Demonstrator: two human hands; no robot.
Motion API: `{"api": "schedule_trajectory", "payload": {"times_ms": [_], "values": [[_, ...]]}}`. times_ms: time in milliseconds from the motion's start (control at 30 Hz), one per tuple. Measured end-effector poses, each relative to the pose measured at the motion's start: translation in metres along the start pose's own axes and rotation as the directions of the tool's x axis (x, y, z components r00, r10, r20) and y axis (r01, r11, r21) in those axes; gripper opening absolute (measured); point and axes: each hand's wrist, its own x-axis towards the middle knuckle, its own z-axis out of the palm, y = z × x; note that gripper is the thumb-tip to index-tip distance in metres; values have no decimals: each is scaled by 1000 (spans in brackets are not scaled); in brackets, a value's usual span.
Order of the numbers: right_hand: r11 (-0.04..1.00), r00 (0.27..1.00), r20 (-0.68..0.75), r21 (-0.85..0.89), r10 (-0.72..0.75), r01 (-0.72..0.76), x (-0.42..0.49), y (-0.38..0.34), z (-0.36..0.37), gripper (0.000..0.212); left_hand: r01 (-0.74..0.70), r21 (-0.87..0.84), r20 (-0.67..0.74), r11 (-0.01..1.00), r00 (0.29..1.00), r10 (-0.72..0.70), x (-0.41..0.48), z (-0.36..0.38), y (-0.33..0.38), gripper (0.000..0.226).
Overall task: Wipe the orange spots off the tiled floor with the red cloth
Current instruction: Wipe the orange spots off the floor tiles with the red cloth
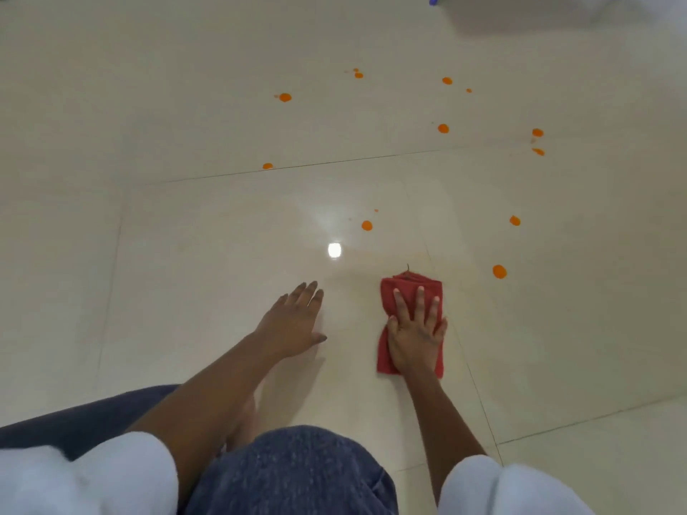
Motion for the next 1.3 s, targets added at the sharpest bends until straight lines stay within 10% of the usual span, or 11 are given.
{"api": "schedule_trajectory", "payload": {"times_ms": [533,867,1100,1300], "values": [[994,948,311,-99,70,-41,40,30,-46,56,-193,67,107,979,977,185,103,-36,90,88],[924,908,-176,84,381,-372,49,64,-32,58,-400,181,-10,899,913,408,176,-38,108,118],[972,956,-187,-17,227,-234,120,103,-48,61,-439,182,-1,880,895,446,204,-29,118,127],[783,751,-220,191,622,-592,72,129,-34,60,-389,196,15,900,919,394,197,-21,119,127]]}}
